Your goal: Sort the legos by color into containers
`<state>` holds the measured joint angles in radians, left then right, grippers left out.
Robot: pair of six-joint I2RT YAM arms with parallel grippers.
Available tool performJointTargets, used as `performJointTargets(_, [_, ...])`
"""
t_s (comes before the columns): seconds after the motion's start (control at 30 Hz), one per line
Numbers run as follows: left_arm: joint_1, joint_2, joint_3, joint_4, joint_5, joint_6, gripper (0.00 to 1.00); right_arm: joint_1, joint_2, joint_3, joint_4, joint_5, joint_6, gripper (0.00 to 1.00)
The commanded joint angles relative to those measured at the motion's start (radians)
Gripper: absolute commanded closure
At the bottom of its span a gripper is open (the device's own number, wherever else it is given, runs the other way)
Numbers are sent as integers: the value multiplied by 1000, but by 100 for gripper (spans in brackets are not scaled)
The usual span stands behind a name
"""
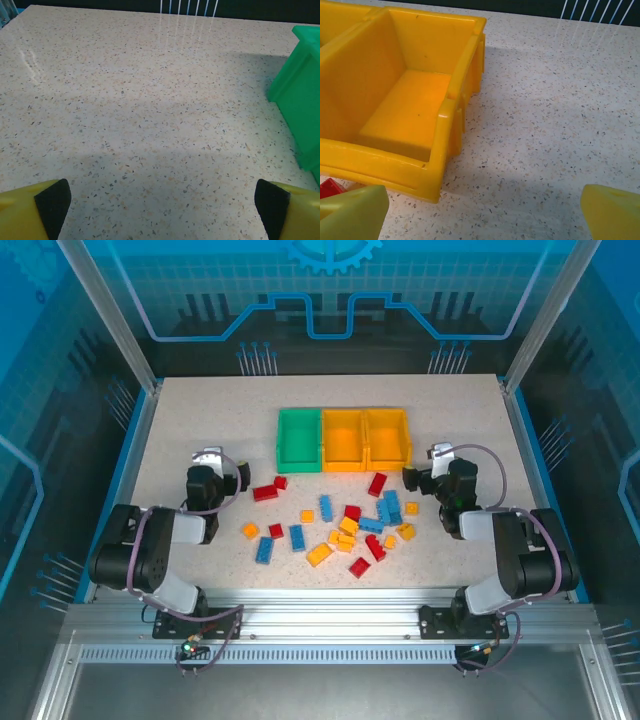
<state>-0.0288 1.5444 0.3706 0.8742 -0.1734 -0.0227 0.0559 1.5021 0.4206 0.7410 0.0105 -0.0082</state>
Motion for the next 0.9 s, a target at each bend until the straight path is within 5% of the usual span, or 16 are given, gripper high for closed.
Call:
performJointTargets(0.0, [9, 2, 13, 29, 25, 15, 1, -7, 3, 16, 1, 3, -5, 0])
performJointTargets(0.87, [10, 2, 14, 29, 26, 13, 1, -13, 3, 17, 0, -8, -1, 0])
